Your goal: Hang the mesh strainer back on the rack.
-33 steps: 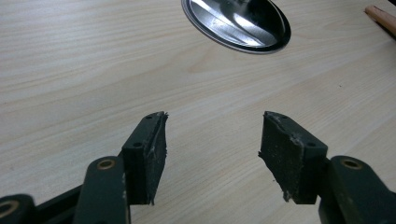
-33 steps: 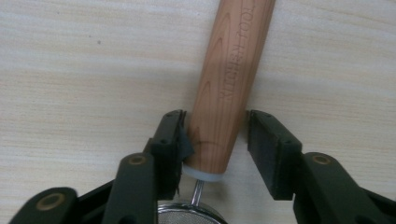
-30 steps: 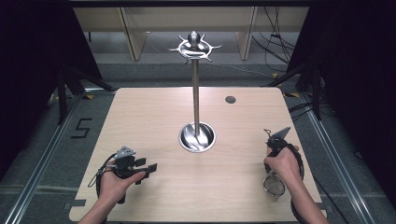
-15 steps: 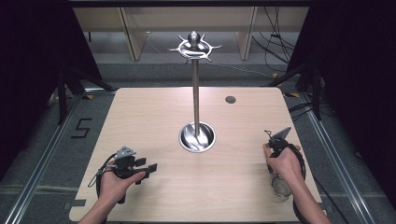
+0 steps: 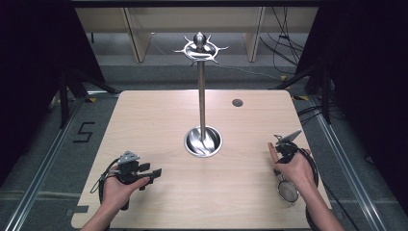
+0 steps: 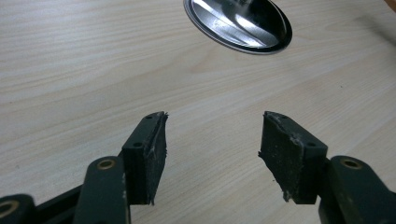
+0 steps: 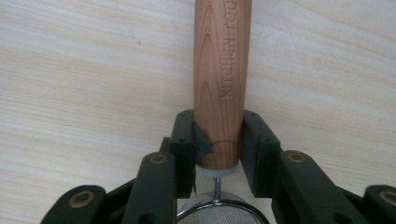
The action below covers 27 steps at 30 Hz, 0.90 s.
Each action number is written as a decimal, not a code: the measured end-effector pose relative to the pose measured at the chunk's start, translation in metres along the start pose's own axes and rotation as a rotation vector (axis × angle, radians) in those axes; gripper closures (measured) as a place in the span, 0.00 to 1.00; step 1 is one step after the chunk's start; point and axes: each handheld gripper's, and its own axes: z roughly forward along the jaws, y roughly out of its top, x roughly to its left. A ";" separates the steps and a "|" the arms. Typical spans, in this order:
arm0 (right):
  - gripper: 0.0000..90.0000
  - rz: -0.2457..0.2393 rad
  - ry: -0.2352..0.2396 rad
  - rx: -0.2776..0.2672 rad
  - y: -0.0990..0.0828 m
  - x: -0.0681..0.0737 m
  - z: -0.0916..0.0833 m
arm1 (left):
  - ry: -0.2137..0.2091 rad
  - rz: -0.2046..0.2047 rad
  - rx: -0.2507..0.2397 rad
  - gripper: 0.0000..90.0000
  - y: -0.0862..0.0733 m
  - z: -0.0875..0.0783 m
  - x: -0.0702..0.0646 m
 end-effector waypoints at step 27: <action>0.77 -0.089 0.058 -0.205 -0.016 0.005 -0.037 | -0.004 -0.003 -0.003 0.44 0.000 0.000 0.000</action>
